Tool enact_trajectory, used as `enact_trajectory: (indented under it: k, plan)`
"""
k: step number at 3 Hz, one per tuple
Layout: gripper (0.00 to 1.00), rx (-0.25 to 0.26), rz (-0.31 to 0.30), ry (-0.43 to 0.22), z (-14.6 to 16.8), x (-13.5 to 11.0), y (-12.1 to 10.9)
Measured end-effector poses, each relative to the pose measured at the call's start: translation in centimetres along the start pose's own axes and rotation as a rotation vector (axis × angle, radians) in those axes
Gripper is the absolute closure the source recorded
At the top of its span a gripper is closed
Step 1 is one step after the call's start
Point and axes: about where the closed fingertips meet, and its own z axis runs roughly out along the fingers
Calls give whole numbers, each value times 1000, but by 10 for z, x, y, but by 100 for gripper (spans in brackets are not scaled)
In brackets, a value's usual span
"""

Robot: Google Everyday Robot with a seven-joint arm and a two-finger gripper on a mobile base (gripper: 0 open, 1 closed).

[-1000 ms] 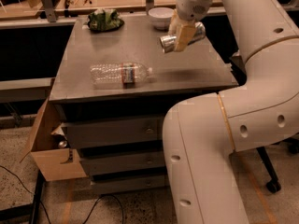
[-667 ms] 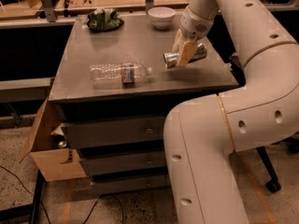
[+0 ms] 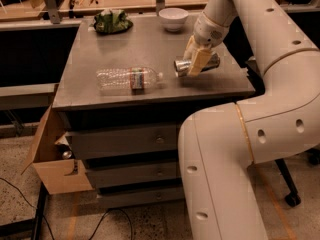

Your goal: Move redbull can near white bowl

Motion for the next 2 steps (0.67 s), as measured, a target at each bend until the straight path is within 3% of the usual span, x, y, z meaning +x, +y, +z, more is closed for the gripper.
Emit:
enact_trajectory:
  k: [1, 2]
  plan:
    - [59, 38, -2, -3, 3, -2, -12]
    - [27, 65, -1, -7, 8, -3, -22]
